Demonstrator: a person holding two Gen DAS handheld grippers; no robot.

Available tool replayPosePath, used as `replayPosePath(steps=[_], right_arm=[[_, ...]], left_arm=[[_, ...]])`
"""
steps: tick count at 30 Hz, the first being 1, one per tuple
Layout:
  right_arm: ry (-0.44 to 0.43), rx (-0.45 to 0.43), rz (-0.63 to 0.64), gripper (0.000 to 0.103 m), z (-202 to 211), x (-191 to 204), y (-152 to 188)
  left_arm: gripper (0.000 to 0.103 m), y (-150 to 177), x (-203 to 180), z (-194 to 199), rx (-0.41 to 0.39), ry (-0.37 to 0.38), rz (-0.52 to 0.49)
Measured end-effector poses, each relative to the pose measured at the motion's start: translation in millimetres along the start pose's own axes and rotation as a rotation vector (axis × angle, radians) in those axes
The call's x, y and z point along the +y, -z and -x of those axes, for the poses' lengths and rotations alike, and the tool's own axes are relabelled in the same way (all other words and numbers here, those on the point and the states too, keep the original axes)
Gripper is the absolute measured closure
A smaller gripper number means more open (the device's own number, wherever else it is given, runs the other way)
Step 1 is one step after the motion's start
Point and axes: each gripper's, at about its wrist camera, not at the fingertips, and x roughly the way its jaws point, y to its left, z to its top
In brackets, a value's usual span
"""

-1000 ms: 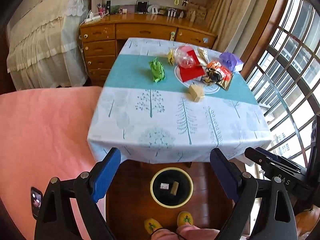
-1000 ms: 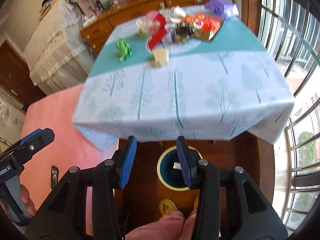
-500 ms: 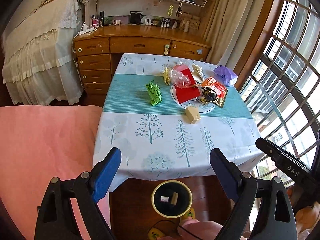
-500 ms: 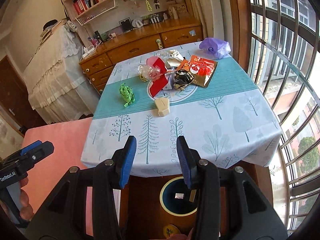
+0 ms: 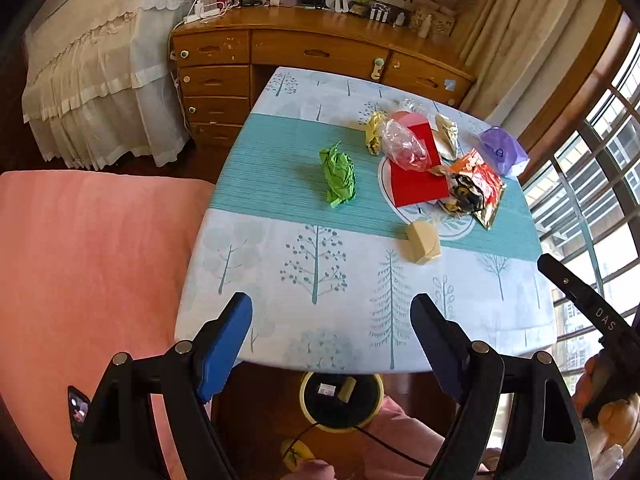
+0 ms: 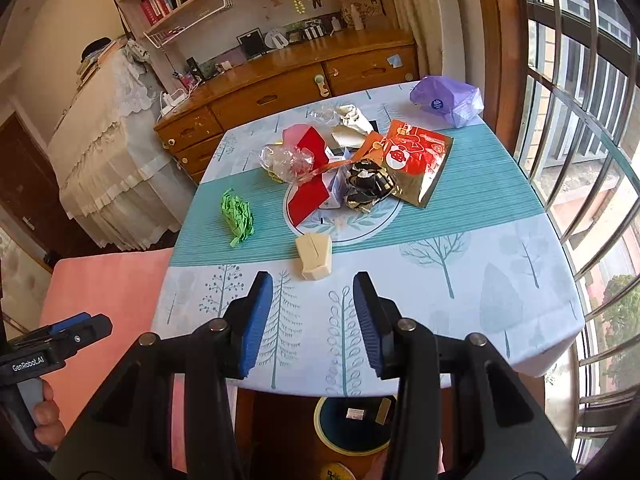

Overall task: Collect trash
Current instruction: 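Raise both tools back toward the table items, then grasp the green crumpled paper with the left tool while the right tool grasps the black-gold wrapper, then carry the green paper and black-gold wrapper down over the bin with both tools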

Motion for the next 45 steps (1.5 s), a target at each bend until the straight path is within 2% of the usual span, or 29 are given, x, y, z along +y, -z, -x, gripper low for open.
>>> replayPosePath(steps=[2,6,12,19,24,28,30,31,32,33,39,45], right_arm=[[-0.008,0.023,0.008,0.065,-23.0,-11.8,-20.1],[-0.020,0.083,0.030,0.065,-74.6,-37.3,-62.0],[-0.041,0.166,0.099,0.064,-155.3,-67.3,-108.2],[-0.040,0.268,0.158,0.063,-232.8,-81.9,-128.8],[-0.062,0.305,0.162,0.061,-264.3,-86.5,-133.2],[-0.082,0.303,0.158,0.059,-274.4,-87.4,-132.3],[-0.087,0.297,0.159,0.059,-277.2,-87.7,-132.2],[-0.088,0.297,0.162,0.059,-278.1,-87.3,-131.8],[-0.088,0.296,0.168,0.059,-278.9,-86.6,-131.5],[-0.086,0.294,0.174,0.059,-276.9,-85.6,-131.0],[-0.092,0.276,0.209,0.068,-261.7,-77.4,-126.3],[-0.103,0.239,0.196,0.069,-230.2,-70.6,-121.3]], left_arm=[[0.020,-17.8,-8.3,-17.7,-0.008,-0.014,0.018],[0.020,-59.2,-20.1,-66.1,0.033,-0.045,0.094],[0.020,-107.3,-18.7,-137.1,0.078,-0.092,0.199],[0.020,-140.9,-15.2,-204.9,0.131,-0.141,0.255],[0.020,-155.6,-12.0,-240.6,0.165,-0.176,0.276],[0.023,-160.2,-10.3,-261.1,0.188,-0.199,0.286],[0.038,-162.1,-10.3,-270.5,0.201,-0.209,0.288],[0.041,-161.7,-9.8,-271.7,0.206,-0.201,0.291],[0.050,-162.2,-9.2,-275.1,0.213,-0.188,0.299],[0.065,-162.4,-8.7,-277.8,0.219,-0.179,0.307],[0.071,-156.9,-12.9,-267.5,0.205,-0.190,0.289],[0.071,-138.6,-14.0,-232.8,0.189,-0.159,0.286]])
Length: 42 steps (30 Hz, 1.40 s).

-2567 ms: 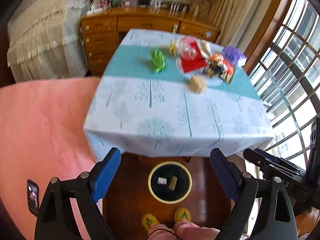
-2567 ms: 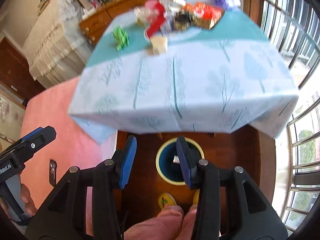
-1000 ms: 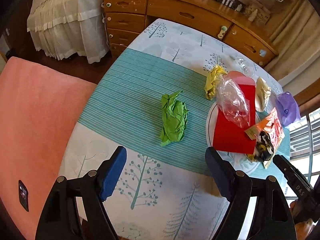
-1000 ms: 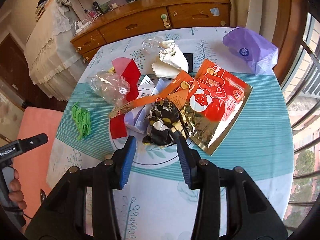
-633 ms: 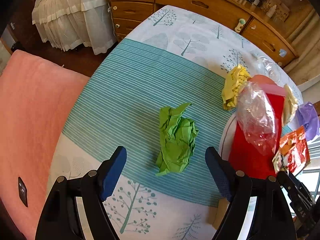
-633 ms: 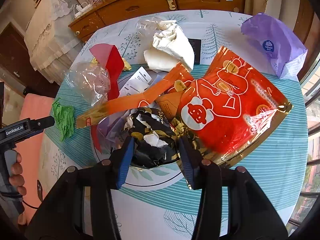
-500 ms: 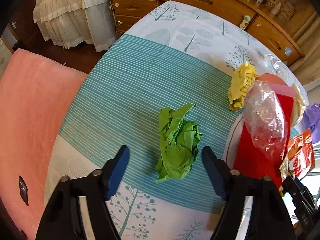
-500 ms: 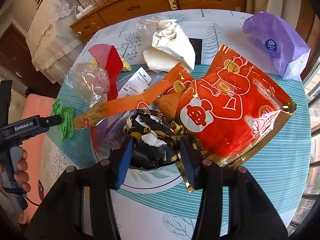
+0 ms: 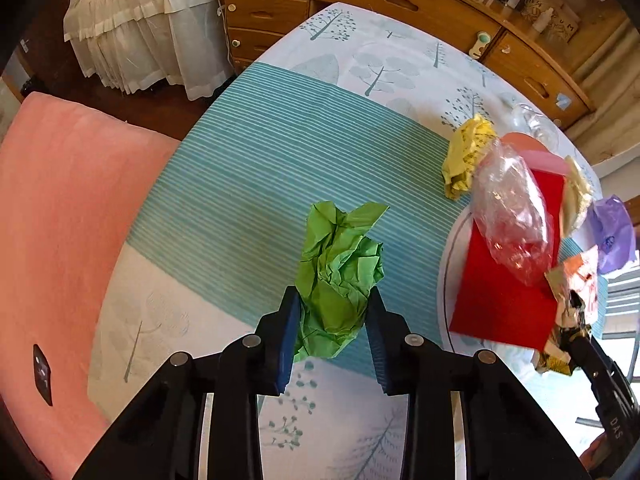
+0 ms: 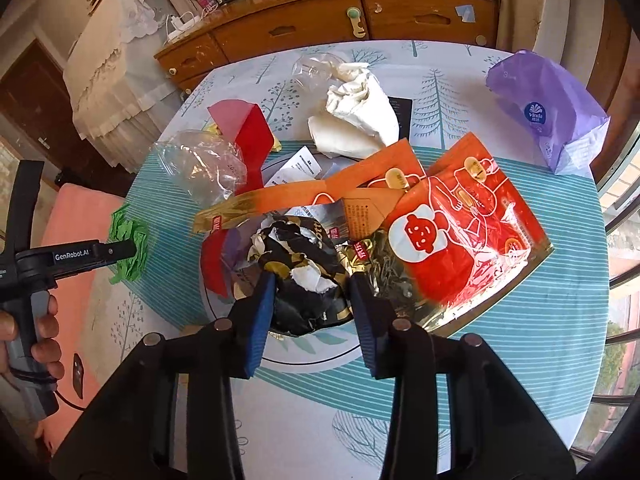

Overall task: Collect trash
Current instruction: 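Carry the green paper and black-gold wrapper down over the bin with both tools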

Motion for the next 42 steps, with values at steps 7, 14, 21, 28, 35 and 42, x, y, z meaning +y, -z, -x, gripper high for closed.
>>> replayPosePath(steps=[7,14,21,28,35,42], right_arm=[[0.011,-0.048,0.006,0.069,42.8,17.3,23.0],[0.038,-0.083,-0.004,0.069,83.7,42.6,57.0],[0.066,-0.113,0.002,0.069,120.2,87.6,107.1],[0.084,-0.124,0.009,0.069,145.0,146.9,169.9],[0.096,-0.091,0.018,0.069,146.6,204.0,244.1],[0.137,0.018,0.023,0.069,131.6,233.8,298.1]], left_arm=[[0.071,43.0,11.1,46.2,-0.024,0.052,-0.040],[0.071,95.0,25.4,97.5,-0.070,0.093,-0.130],[0.071,153.4,54.1,138.0,-0.110,0.126,-0.244],[0.071,216.1,108.3,158.9,-0.114,0.157,-0.311],[0.071,273.0,158.7,158.3,-0.085,0.175,-0.361],[0.071,309.1,189.6,141.1,-0.006,0.198,-0.344]])
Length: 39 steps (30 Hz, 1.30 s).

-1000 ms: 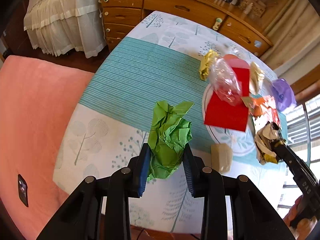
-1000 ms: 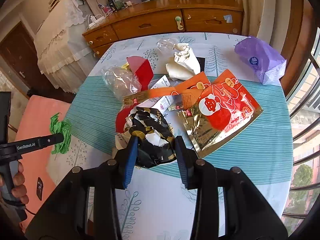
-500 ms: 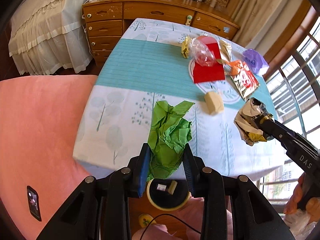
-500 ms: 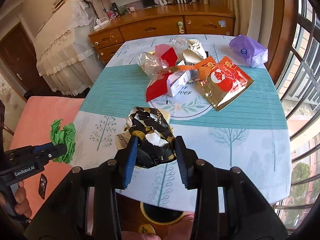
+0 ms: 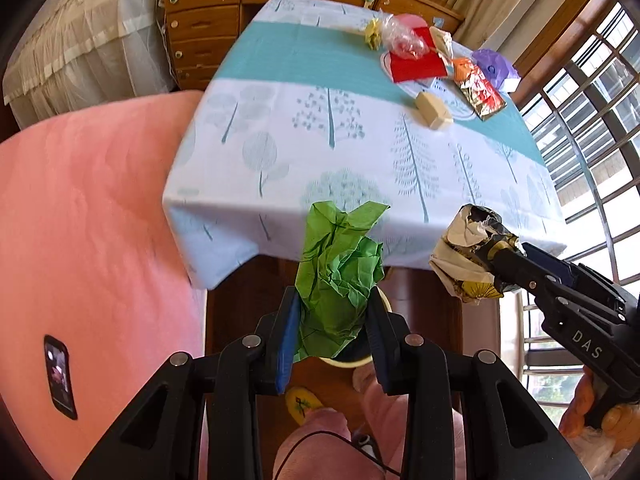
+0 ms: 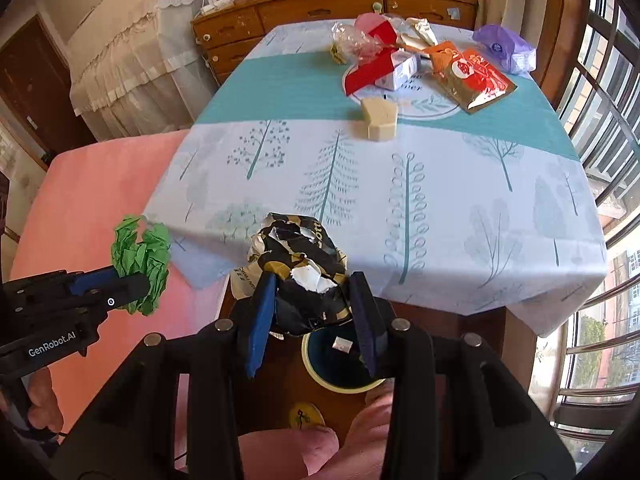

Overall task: Collect trash
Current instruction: 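Carry the green paper and black-gold wrapper down over the bin with both tools, then open both tools to drop the paper and wrapper into the bin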

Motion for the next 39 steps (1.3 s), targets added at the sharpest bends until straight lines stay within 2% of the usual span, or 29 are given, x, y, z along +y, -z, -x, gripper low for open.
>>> replayPosePath(steps=[7,13,28,35,39], right_arm=[[0.064,0.098,0.015,0.069,-29.7,-3.8,32.2],[0.119,0.174,-0.042,0.069,-73.7,-25.8,67.3],[0.191,0.281,-0.179,0.069,-191.5,-85.2,153.1],[0.160,0.293,-0.292,0.069,-242.1,-119.9,172.1],[0.128,0.290,-0.327,0.069,-267.7,-128.0,178.9]], left_arm=[[0.071,28.4,-4.3,-45.8,0.062,0.017,0.010],[0.071,51.1,-8.8,-100.0,0.106,0.001,-0.018],[0.071,86.0,-27.2,-248.4,0.219,-0.015,-0.028],[0.069,98.5,-34.3,-304.7,0.243,0.039,0.010],[0.066,107.1,-35.5,-325.6,0.239,0.036,0.007]])
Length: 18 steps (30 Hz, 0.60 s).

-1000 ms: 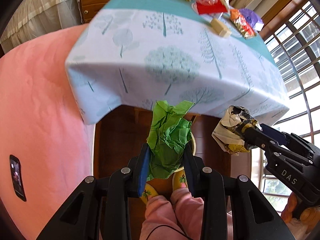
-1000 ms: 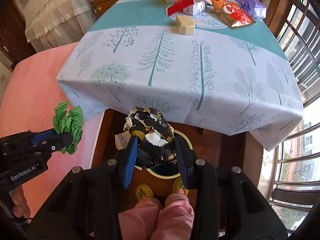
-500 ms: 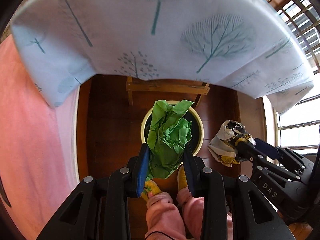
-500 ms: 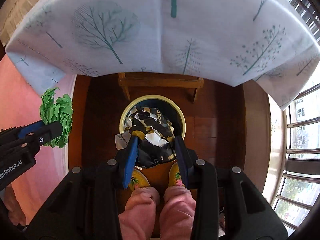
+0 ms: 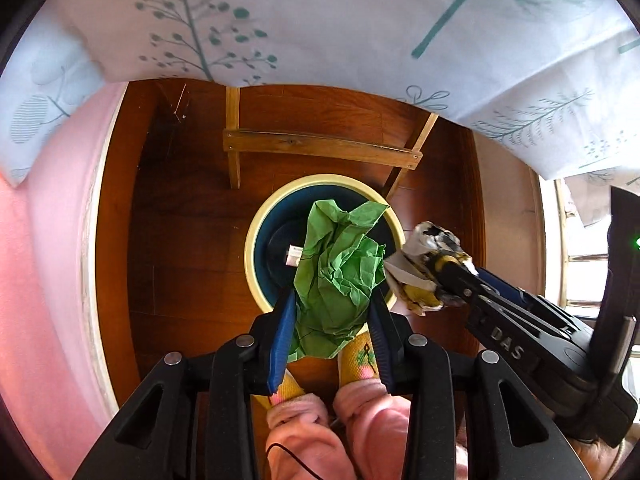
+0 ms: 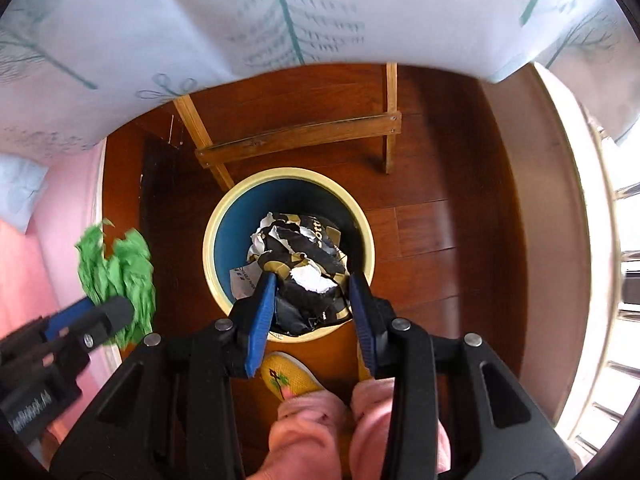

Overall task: Collect trash
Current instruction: 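Open both tools to drop the paper and wrapper into the bin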

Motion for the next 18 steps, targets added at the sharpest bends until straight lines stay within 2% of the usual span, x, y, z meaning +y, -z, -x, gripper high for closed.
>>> replayPosePath(steps=[2,4,5,8,14,18], right_arm=[[-0.020,0.007,-0.013,0.069,-12.1,-1.1,-1.7],[-0.040,0.017,-0.029,0.069,-22.2,-2.0,-1.6],[-0.047,0.023,-0.037,0.068,-26.1,-2.1,-2.2],[-0.085,0.045,-0.080,0.068,-39.0,-7.3,-4.5],[-0.101,0.079,-0.090,0.066,-54.6,-9.4,-5.5],[-0.099,0.081,-0.089,0.066,-55.3,-9.2,-5.8]], left_arm=[[0.061,-1.0,0.7,-9.5,0.000,0.011,0.003],[0.044,-1.5,3.1,-16.6,0.003,0.021,0.008],[0.031,-2.2,3.7,-20.7,0.005,0.026,0.011],[0.022,-3.1,8.0,-28.4,0.008,0.030,0.029],[0.021,-3.0,16.1,-34.8,-0.007,0.027,0.068],[0.021,3.0,20.0,-23.0,-0.018,0.021,0.086]])
